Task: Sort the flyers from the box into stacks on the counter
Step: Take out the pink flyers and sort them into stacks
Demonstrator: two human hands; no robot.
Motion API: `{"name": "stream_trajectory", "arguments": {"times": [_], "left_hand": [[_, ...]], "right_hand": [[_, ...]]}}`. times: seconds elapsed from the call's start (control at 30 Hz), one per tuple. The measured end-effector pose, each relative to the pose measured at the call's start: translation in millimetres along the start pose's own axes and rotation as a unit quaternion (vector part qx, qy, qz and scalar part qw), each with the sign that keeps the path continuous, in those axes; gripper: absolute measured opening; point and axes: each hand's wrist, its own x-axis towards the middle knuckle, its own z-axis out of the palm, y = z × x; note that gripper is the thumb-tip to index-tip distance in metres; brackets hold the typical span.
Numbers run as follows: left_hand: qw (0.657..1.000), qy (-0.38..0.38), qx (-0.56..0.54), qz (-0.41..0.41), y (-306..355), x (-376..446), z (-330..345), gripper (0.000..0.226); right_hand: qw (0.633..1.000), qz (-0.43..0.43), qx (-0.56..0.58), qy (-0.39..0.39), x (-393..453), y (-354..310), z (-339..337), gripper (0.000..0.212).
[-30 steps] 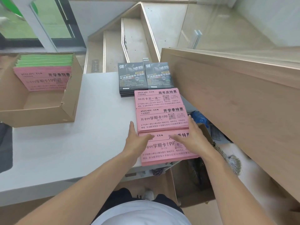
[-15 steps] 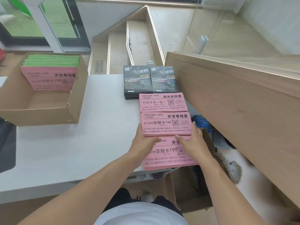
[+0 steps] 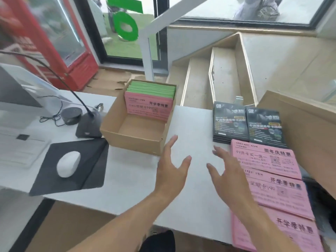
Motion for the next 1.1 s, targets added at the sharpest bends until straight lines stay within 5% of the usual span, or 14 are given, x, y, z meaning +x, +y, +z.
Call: {"name": "stream_trajectory", "arguments": {"times": [0.23,0.4,0.8,0.93,1.1], "left_hand": [[0.973,0.084,0.19,0.103,-28.1,129.5,-119.0,0.046],[0.931,0.02,0.334,0.148,-44.6,204.0,-164.4,0.047],[0.939,0.006,0.325,0.116,-55.9,211.3,-164.5,0.045],[0.937,0.0,0.324,0.131,-57.1,211.5,-164.7,0.049],[0.94,0.018,0.323,0.113,-57.8,214.4,-165.0,0.072]], "right_hand": [[0.989,-0.117,-0.039,-0.085,116.0,-110.8,97.3,0.064],[0.956,-0.172,-0.197,-0.134,197.0,-149.9,140.2,0.082],[0.909,-0.166,-0.362,-0.12,214.2,-138.9,168.5,0.087],[0.913,-0.191,-0.358,-0.038,210.1,-146.8,167.6,0.08],[0.923,-0.155,-0.339,-0.098,204.1,-159.2,158.6,0.079]]}}
